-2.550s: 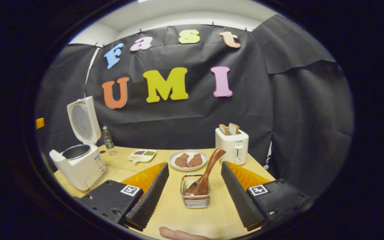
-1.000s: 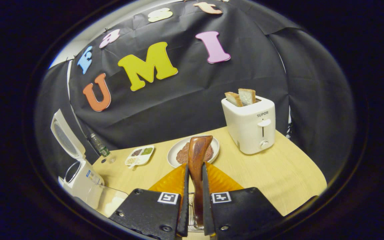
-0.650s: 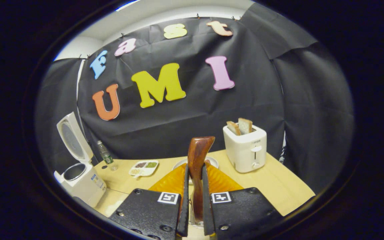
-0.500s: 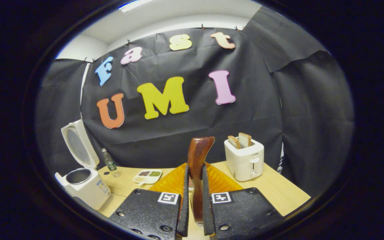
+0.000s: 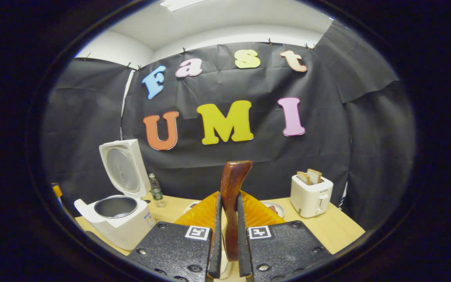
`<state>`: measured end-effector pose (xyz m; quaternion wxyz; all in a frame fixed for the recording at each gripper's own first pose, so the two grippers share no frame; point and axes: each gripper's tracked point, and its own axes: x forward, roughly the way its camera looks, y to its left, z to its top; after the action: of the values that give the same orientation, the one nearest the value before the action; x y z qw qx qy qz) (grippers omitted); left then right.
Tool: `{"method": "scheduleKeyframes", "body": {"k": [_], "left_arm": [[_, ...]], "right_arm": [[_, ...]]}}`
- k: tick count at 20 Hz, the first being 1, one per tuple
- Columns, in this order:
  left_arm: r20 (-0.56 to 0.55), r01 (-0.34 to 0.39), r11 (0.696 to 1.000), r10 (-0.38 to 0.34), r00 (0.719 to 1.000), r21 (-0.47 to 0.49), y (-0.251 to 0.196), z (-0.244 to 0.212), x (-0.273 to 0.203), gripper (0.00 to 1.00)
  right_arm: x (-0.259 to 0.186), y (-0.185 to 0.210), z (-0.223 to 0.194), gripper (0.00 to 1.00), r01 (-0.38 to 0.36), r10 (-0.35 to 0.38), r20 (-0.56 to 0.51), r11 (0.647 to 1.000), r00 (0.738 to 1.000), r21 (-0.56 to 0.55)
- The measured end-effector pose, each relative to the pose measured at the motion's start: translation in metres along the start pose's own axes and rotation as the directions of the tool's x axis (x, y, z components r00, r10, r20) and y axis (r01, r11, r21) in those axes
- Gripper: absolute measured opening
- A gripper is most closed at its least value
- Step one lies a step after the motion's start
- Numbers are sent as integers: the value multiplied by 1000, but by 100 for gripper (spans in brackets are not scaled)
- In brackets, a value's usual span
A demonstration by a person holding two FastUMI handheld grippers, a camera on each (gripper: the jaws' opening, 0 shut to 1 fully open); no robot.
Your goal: Close the left gripper, press the button to open the rice cooker; take a wooden spoon from the chopstick holder with the right hand, scoop a spoonful of rice and pour it into the rice cooker, then put the wooden spoon back into the chopstick holder.
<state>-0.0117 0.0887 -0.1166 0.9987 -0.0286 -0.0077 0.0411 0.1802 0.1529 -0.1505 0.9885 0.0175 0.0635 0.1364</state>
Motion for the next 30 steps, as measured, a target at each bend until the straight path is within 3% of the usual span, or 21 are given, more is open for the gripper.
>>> {"method": "scheduleKeyframes", "body": {"k": [5, 7, 8, 11, 16, 17, 18, 20, 23, 25, 28, 30], "left_arm": [[-16, 8, 1000, -8, 1000, -12, 5, -12, -3, 94], [-19, 2, 1000, -2, 1000, -16, 10, -15, -5, 94], [-18, 2, 1000, -2, 1000, -20, 11, -14, -7, 94], [-17, 5, 999, -5, 1000, -33, 16, -17, -9, 94], [-47, 19, 998, -22, 999, -52, 12, -28, -8, 95], [-49, 23, 999, -25, 998, -48, 12, -28, -9, 95], [-48, 22, 999, -24, 999, -41, 13, -29, -8, 95], [-42, 28, 999, -29, 999, -35, 9, -27, -6, 95], [-54, 56, 997, -59, 997, -43, -2, -28, -3, 95], [-57, 58, 998, -60, 997, -36, -3, -29, -2, 95], [-52, 75, 997, -76, 996, -24, -12, -28, -4, 95], [-58, 72, 997, -73, 996, -18, -13, -30, -1, 95]], "right_arm": [[11, 62, -57, 17, -90, 90, -106, 996, 990, 7], [17, 71, -76, 20, -91, 91, -129, 996, 987, 14], [20, 70, -84, 17, -73, 73, -135, 997, 988, 5], [29, 62, -106, 24, -6, 1, -135, 999, 991, -37], [41, 52, -112, 20, 65, -70, -59, 994, 996, -88], [42, 46, -115, 17, 95, -100, -44, 989, 994, -115], [41, 38, -123, 20, 137, -145, -46, 982, 988, -133], [37, 49, -133, 20, 122, -125, -75, 992, 989, -43], [31, 73, -144, 20, 24, 9, -166, 980, 986, 196], [28, 76, -149, 20, -16, 97, -219, 939, 971, 344], [31, 63, -153, 20, 0, 144, -248, 865, 958, 501], [33, 56, -154, 20, 19, 169, -253, 798, 953, 602]]}}
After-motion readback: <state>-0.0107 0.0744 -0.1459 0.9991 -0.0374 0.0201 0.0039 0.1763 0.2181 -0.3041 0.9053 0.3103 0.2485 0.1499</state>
